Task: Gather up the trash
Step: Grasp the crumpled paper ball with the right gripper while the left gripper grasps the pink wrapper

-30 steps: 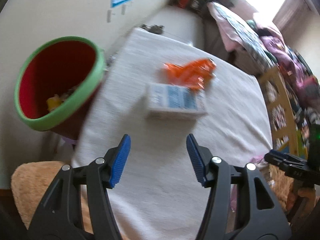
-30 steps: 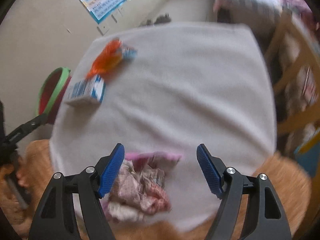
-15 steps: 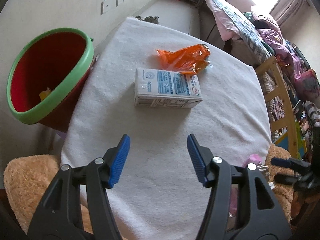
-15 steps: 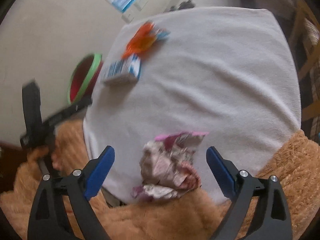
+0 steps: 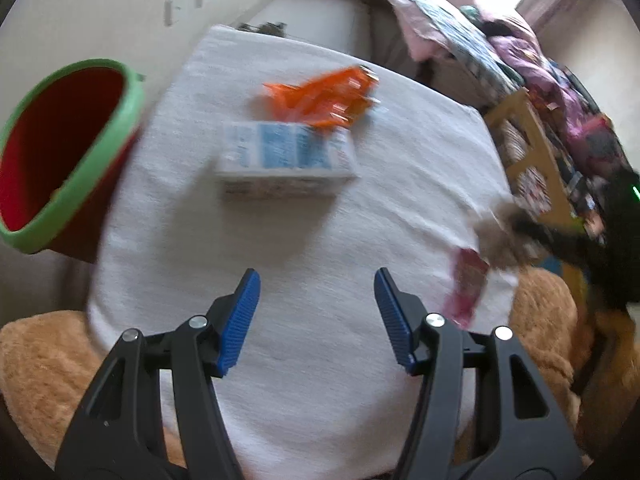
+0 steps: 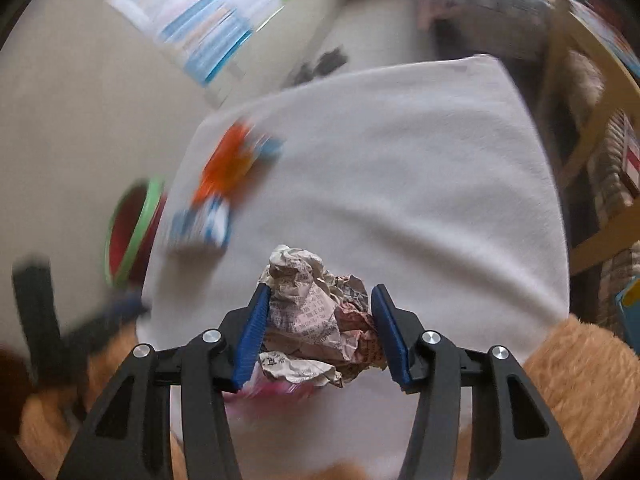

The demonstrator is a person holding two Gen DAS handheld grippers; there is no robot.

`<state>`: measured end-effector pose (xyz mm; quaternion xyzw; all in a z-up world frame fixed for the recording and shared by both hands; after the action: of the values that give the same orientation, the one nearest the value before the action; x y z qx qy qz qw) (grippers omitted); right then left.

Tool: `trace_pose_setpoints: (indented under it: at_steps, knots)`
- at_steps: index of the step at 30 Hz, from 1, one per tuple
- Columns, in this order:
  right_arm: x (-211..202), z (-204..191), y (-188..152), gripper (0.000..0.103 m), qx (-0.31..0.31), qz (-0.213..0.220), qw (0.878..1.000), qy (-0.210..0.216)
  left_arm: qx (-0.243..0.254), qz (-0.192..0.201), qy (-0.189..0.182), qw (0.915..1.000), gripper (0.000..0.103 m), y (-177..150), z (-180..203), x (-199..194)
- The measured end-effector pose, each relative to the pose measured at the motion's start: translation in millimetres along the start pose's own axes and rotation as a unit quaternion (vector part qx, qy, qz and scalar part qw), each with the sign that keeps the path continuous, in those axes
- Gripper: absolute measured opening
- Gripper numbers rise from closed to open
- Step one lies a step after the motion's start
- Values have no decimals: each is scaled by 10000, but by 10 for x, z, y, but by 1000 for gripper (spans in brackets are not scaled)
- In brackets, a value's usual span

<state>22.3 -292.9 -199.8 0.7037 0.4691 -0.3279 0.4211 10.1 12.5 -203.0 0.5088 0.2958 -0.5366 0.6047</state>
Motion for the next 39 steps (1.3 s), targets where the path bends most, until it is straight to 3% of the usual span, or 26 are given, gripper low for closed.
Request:
trace_pose_setpoints:
  at_steps: [6, 15, 20, 24, 27, 30, 34, 39]
  knots:
    - [144, 141, -38, 51, 43, 98, 9996, -273, 917, -309, -471, 9942, 59, -153, 552, 157]
    - [-46, 337, 15, 52, 266, 966, 9934, -563, 2107, -374, -697, 9744, 66, -136, 1185, 268]
    - [-17, 465, -7, 52, 458, 916, 9935, -496, 2368, -968, -793, 9635, 66, -254, 1404, 572]
    - [-29, 473, -9, 53, 449, 917, 9936, -477, 2350, -1383, -543, 9606, 66, -415, 1410, 831]
    - [-26, 460, -19, 53, 433, 910, 9938, -468, 2361, -1519, -351, 9591, 55, -477, 1354, 905]
    - [-21, 460, -21, 53, 440, 903, 9939, -464, 2224, -1473, -127, 9637, 54, -446, 1205, 902]
    - [-13, 452, -24, 53, 426, 905, 9939, -469, 1705, -1333, -110, 9762, 54, -324, 956, 843]
    - [-5, 429, -41, 53, 392, 905, 9940, -465, 1460, -1027, -171, 9838, 54, -210, 867, 683]
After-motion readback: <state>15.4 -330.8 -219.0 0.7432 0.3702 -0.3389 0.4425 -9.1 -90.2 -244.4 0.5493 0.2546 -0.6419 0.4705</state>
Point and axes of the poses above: each gripper's, at about its wrist camera, not at the fingertips, and x roughly the way its jaws point, z to its right, y to its top, the point moved 3 cm from there along x, roughly the way its jaws point, and after that the axes turned 4 degrees about -z, right-handed, at the moved point
